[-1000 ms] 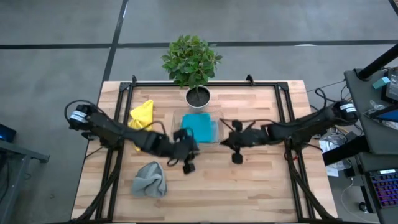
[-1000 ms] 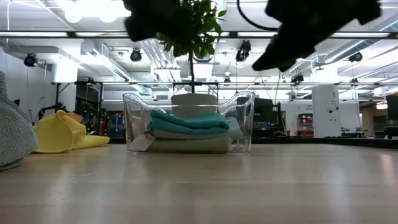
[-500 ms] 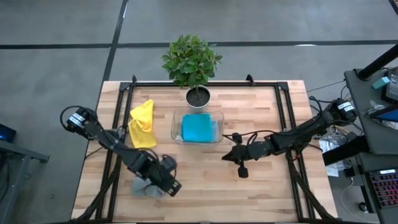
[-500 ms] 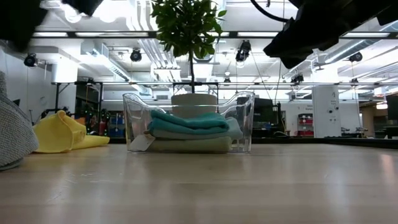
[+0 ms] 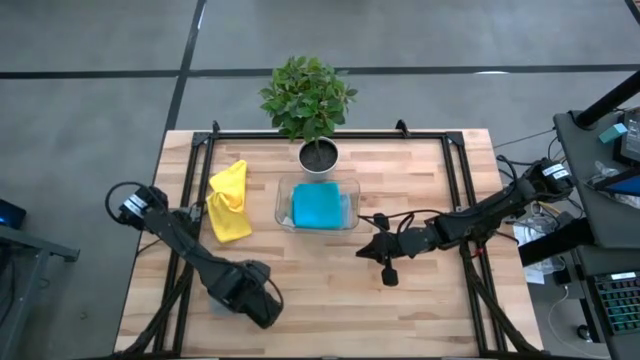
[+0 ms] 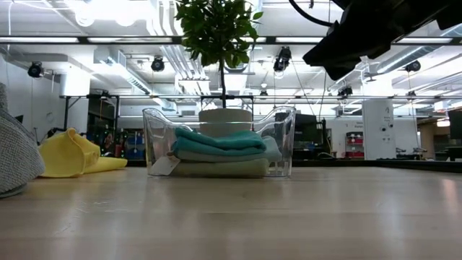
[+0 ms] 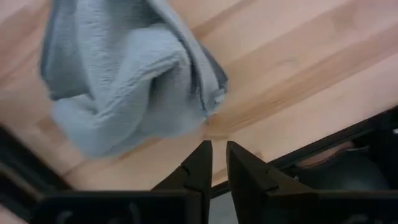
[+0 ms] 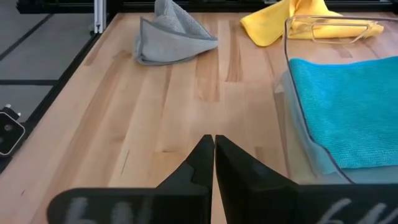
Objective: Fold microfiber towels
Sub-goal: Fold the gray microfiber cloth
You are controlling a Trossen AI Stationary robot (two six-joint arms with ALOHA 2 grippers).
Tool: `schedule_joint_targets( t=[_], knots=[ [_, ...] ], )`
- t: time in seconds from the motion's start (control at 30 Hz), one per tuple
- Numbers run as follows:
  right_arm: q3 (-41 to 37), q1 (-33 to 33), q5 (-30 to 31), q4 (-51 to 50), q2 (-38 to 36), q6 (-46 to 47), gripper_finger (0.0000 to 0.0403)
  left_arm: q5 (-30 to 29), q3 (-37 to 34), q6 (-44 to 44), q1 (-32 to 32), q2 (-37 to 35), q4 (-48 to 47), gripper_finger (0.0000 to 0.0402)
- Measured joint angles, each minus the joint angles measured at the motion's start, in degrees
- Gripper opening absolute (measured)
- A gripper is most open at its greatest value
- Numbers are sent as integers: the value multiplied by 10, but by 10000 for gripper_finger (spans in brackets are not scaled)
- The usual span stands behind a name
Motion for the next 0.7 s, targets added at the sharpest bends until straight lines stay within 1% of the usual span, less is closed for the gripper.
schedule_joint_targets(
  t=[0.13,0.4,0.57,0.7],
  knots=[
    [0,0,0,0,0,-6,9,-1,-30,-18,-3,0,28,53],
    [0,0,-1,-1,0,-8,9,-2,-71,-17,-4,-1,62,111],
    [0,0,-1,-1,0,-14,9,-4,-106,-17,0,-1,112,120],
    [0,0,-1,-1,0,-15,9,-26,-129,-16,4,-1,152,119]
  ],
)
